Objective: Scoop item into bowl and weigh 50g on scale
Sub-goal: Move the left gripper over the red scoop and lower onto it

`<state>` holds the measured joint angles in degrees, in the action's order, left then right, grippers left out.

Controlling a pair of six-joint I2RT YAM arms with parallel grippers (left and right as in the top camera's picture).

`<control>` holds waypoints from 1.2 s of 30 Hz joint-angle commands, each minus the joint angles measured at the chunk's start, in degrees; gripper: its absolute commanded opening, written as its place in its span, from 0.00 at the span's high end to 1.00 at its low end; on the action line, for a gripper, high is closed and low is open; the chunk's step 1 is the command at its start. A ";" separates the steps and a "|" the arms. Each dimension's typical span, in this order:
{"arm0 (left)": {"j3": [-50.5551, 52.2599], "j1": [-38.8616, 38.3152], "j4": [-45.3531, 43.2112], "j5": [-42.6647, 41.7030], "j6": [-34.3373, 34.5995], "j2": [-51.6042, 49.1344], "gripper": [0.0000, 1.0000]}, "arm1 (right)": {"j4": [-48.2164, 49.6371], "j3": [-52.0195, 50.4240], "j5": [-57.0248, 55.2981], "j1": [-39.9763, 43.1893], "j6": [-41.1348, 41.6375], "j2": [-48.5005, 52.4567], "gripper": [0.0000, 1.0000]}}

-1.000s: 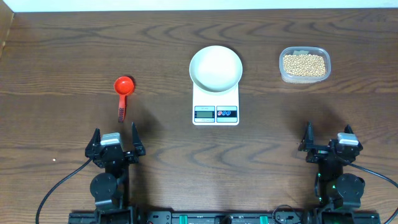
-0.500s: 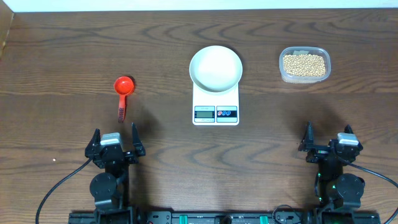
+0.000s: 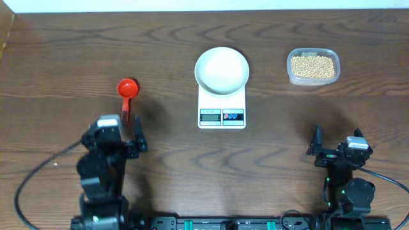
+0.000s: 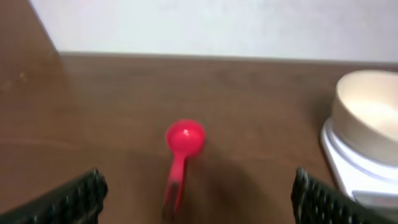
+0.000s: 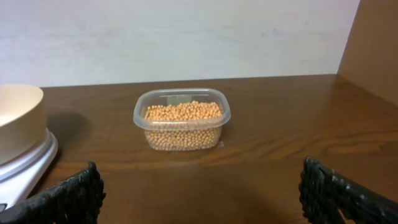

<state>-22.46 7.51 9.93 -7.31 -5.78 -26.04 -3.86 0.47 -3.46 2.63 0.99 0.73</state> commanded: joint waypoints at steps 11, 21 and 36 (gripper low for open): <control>-42.93 1.70 24.13 -10.82 0.50 -45.07 0.03 | -0.17 -0.15 0.00 -0.48 -0.44 -0.44 0.01; -65.53 6.95 35.32 -14.34 -0.33 -69.64 0.03 | -0.17 -0.15 0.00 -0.48 -0.44 -0.44 0.01; -65.53 6.88 31.71 -12.94 -4.07 -73.37 0.03 | -0.17 -0.15 0.00 -0.48 -0.44 -0.44 0.01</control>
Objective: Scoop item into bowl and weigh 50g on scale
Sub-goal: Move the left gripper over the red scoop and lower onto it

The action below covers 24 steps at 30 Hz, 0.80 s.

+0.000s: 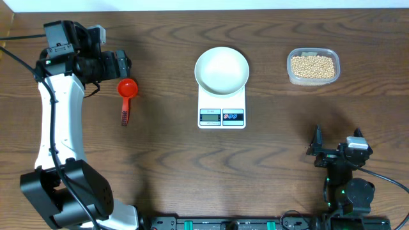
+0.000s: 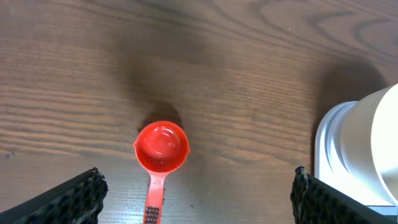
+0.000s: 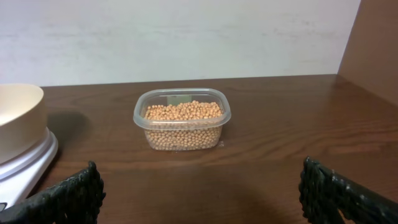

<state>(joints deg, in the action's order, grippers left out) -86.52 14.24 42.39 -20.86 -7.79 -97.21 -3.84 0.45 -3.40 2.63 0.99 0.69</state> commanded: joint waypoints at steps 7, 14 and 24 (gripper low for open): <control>-1.46 0.17 -2.91 4.39 -2.01 -6.49 0.04 | -0.20 -0.13 -0.07 -0.48 -0.44 -0.39 0.01; -1.36 0.24 -3.21 9.18 -1.99 -9.57 0.06 | -0.20 -0.13 -0.07 -0.48 -0.44 -0.39 0.01; -1.03 0.26 -1.33 11.10 -0.20 -18.14 0.24 | -0.20 -0.13 -0.07 -0.48 -0.42 -0.39 0.01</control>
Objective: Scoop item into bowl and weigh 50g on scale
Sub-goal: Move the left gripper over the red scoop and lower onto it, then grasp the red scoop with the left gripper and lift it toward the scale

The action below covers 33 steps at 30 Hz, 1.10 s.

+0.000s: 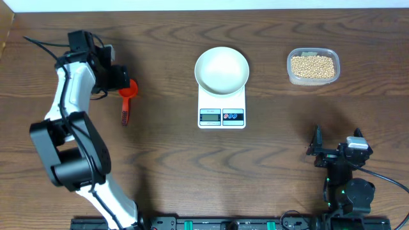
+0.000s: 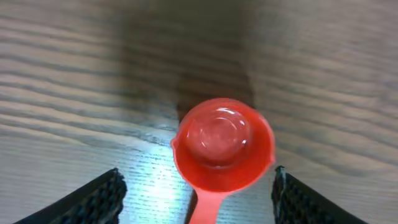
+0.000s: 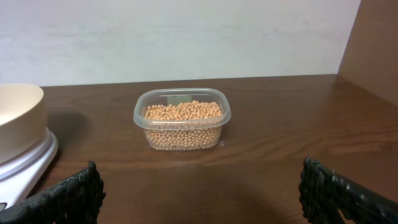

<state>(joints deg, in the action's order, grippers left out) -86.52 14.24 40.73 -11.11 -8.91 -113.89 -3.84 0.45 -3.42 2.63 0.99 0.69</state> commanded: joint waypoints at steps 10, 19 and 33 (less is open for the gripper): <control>-1.03 0.26 -0.28 1.33 1.09 -6.43 0.39 | -0.20 -0.13 -0.04 -0.48 -0.44 -0.39 0.01; -0.46 0.26 -2.23 1.31 1.07 -7.32 0.56 | -0.20 -0.13 -0.04 -0.48 -0.44 -0.39 0.01; 0.72 0.20 -5.27 1.31 1.14 -8.46 0.70 | -0.20 -0.13 -0.04 -0.48 -0.44 -0.39 0.01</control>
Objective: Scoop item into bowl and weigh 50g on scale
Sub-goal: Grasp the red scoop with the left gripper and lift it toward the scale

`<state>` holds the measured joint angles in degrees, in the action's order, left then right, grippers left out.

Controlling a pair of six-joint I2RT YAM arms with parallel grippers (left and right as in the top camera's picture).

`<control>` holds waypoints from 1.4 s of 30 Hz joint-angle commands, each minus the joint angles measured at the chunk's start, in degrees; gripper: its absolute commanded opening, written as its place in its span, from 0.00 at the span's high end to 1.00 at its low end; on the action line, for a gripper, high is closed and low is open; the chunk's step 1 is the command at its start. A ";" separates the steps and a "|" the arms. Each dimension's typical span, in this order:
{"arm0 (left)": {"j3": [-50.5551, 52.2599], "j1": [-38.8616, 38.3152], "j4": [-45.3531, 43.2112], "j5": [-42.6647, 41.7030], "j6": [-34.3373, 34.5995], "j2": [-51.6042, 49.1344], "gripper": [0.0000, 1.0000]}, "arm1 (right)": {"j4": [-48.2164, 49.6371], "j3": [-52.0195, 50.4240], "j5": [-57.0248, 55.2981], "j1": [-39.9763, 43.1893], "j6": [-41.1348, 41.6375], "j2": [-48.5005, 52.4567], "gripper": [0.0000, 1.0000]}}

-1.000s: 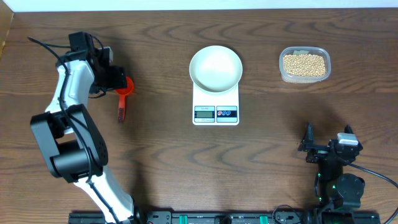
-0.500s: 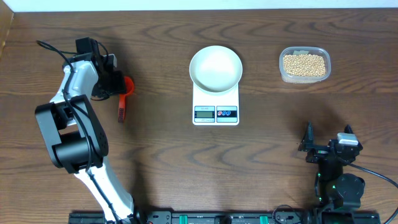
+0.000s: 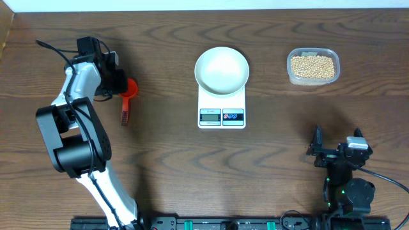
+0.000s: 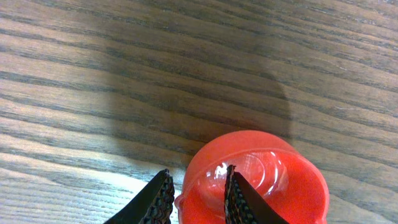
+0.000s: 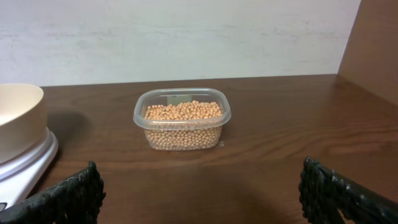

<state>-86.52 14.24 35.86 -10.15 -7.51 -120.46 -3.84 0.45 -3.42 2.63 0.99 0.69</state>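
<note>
A red scoop [image 3: 128, 89] lies on the table at the left, handle toward the front. My left gripper [image 3: 118, 84] is at its cup; in the left wrist view the gripper [image 4: 198, 182] is shut on the left rim of the scoop [image 4: 273, 180], one finger inside the cup and one outside. A white bowl [image 3: 221, 69] sits on the white scale [image 3: 222, 116] at the middle. A clear tub of soybeans [image 3: 312, 66] stands at the far right, and is the tub [image 5: 182, 118] ahead of my right gripper [image 5: 199, 193], which is open and holds nothing.
The right arm [image 3: 339, 156] rests near the front right edge. The bowl [image 5: 17, 118] and the scale [image 5: 34, 163] show at the left of the right wrist view. A wall runs behind the table.
My left gripper has dropped lower onto the scoop's cup and its fingers have closed on the left rim. The scoop still lies in the same spot. The right arm has not moved.
My left gripper started open near the front left, facing the scoop. Then the arm was stretched out over the scoop, looking down on it. It then hung closer with fingers wide around the cup, and now grips the rim.
</note>
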 commanded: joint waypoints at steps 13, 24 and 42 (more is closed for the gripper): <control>-0.66 0.22 -0.42 0.33 4.31 -1.95 0.93 | -0.20 -0.13 -0.04 -0.48 -0.44 -0.39 0.01; -1.99 0.13 3.72 0.13 48.46 18.60 0.93 | -0.20 -0.13 -0.04 -0.48 -0.44 -0.39 0.01; -1.95 -14.01 10.58 -4.13 56.33 25.00 0.93 | -0.07 -0.13 -0.02 -0.48 -0.42 -0.39 0.01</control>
<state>-88.20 2.31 46.83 -13.45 48.18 -95.37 -3.81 0.45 -3.42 2.63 0.99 0.69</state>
